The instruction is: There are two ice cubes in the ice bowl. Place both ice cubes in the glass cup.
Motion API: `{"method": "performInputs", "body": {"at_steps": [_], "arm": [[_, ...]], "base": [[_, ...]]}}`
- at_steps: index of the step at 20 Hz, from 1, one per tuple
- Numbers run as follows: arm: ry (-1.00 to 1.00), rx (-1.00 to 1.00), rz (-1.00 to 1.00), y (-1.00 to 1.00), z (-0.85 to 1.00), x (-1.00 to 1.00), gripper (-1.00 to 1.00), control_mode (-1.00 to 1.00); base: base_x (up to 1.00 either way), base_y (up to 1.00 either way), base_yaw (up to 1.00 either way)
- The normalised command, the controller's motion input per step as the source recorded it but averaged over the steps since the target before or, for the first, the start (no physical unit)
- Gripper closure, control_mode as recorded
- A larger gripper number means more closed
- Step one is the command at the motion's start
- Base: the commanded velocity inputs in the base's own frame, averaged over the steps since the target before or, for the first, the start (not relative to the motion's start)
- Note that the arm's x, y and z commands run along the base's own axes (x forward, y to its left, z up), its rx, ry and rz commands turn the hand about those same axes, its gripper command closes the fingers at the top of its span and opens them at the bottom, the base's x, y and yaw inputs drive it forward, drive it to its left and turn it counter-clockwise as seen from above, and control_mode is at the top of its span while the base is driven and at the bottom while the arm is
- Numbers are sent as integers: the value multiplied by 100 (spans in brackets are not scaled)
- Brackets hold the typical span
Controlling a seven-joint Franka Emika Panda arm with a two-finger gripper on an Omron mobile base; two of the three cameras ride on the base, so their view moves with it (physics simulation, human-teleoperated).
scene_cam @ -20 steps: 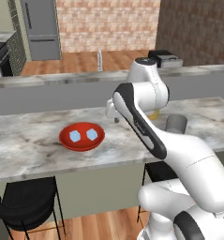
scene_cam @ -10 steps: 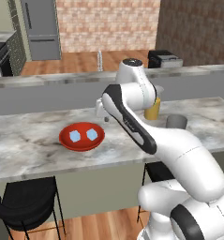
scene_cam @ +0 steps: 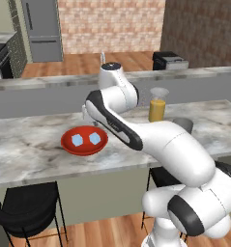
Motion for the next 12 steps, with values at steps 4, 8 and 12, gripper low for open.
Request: {"method": "performInputs", "body": {"at_steps": [4,8,12], "arm": [[0,-9,0,22,-28,5,-100,-100],[0,-2,0,15,-35,10,-100,-100],[0,0,0,4,-31,19,-100,-100]], "base": [[0,0,0],[0,0,0],[0,0,0]]}}
